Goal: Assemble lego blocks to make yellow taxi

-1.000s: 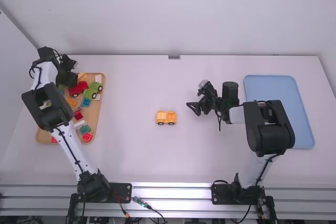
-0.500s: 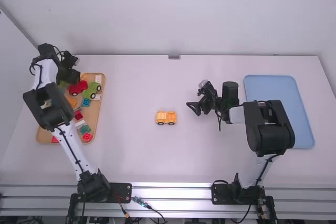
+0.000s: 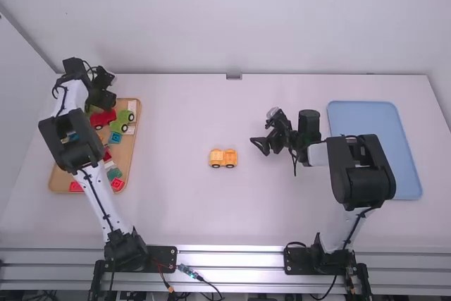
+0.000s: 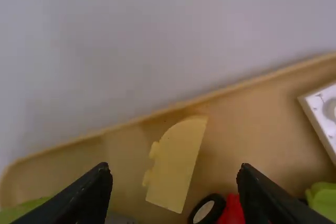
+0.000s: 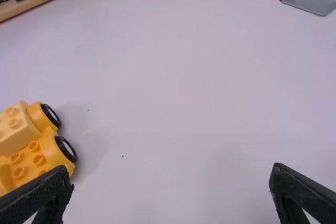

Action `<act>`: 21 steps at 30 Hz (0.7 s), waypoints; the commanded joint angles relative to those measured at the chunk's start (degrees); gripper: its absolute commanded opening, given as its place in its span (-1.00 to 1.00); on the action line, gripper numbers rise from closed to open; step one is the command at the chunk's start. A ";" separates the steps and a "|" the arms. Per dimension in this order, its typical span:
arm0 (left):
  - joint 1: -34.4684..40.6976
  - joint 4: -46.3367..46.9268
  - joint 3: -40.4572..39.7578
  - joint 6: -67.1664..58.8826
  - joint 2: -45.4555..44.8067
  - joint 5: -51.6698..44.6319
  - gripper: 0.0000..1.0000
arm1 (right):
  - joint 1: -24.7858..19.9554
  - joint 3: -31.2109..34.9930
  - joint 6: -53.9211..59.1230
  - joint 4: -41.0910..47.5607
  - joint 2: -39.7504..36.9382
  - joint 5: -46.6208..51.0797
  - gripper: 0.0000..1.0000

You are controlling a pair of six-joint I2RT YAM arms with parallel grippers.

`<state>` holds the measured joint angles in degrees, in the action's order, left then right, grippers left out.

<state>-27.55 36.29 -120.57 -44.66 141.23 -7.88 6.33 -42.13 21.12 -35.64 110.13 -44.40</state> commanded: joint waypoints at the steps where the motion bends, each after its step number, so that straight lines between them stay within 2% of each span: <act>1: -0.59 -0.50 1.68 -0.39 0.73 -0.70 0.28 | 0.11 0.09 0.09 -0.07 -0.69 -0.33 0.98; 12: -0.61 -2.75 4.90 -0.83 0.73 -0.59 0.17 | 0.11 0.09 -0.33 -0.02 -0.69 -0.55 0.98; 15: -0.61 -3.76 5.55 -0.79 0.73 -0.55 0.04 | 0.09 0.09 -0.33 -0.04 -0.69 -0.55 0.98; 21: -0.44 -4.66 5.57 -0.57 0.73 -1.57 0.01 | 0.11 0.09 -0.35 0.00 -0.69 -0.50 0.98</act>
<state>-27.68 31.59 -115.37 -45.01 141.23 -8.56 6.33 -42.13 21.10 -35.77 110.13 -44.45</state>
